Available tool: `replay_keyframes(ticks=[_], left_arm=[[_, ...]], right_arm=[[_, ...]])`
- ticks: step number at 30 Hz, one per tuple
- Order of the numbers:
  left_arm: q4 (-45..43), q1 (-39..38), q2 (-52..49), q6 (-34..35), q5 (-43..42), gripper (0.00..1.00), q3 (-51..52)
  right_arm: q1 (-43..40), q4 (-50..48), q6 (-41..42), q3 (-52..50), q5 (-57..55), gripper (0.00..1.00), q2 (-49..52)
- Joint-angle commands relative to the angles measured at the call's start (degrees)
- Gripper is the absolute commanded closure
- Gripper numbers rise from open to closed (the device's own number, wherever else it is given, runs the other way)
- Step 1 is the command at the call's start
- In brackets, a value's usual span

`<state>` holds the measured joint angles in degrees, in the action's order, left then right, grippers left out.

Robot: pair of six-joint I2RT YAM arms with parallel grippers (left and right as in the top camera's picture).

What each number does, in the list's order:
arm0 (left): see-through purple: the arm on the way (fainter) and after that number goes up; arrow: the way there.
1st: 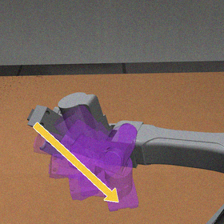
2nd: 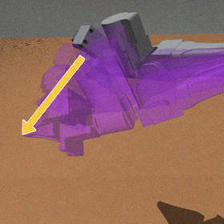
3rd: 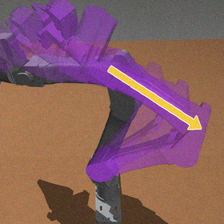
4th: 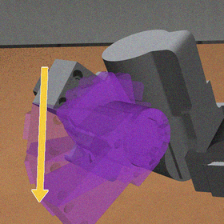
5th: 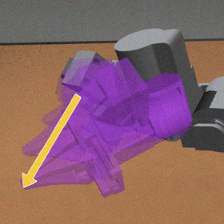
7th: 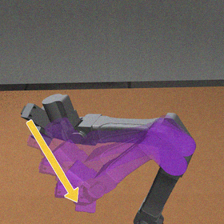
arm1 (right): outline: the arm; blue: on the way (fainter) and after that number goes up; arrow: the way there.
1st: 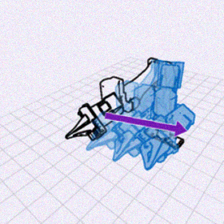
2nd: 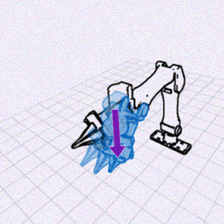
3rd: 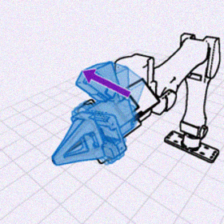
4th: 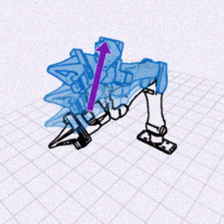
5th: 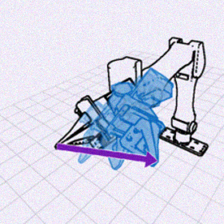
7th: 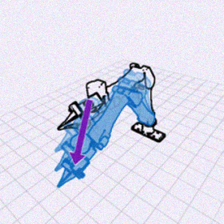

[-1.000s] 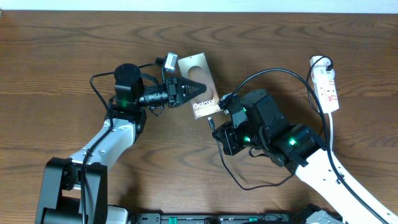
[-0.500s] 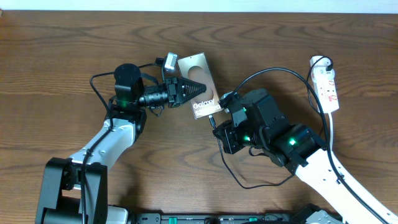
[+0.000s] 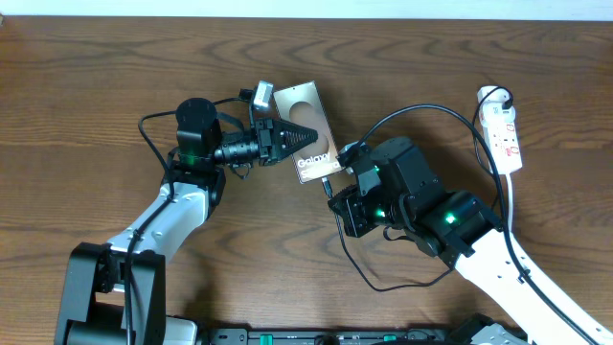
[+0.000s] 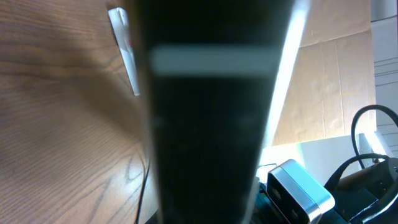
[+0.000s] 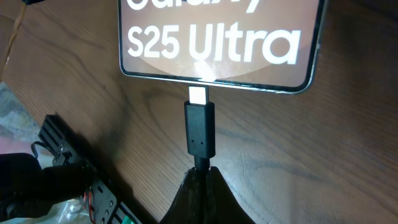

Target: Plug charger to phone and switch on socket

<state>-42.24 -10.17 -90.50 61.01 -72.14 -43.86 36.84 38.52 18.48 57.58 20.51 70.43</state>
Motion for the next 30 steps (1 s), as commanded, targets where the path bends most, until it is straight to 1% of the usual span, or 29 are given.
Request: replay_keyframes(ticks=[1,8,15,20,30], left_arm=[[-0.7,0.1,0.6,-1.4,-1.8,0.92,-1.0],[-0.7,0.1,0.6,-1.4,-1.8,0.93,-1.0],[-0.7,0.1,0.6,-1.4,-1.8,0.93,-1.0],[-0.7,0.1,0.6,-3.4,-1.8,0.93,-1.0],[-0.7,0.1,0.6,-4.5,-1.8,0.93,-1.0]], right_arm=[[0.3,0.1,0.9,0.8,-0.7,0.99,0.2],[0.3,0.0,1.2,0.8,-0.5,0.99,2.5],[0.3,-0.8,1.2,0.8,-0.2,0.99,2.5],[0.3,-0.6,1.2,0.8,1.7,0.99,2.5],[0.3,-0.6,1.2,0.8,1.6,0.99,2.5]])
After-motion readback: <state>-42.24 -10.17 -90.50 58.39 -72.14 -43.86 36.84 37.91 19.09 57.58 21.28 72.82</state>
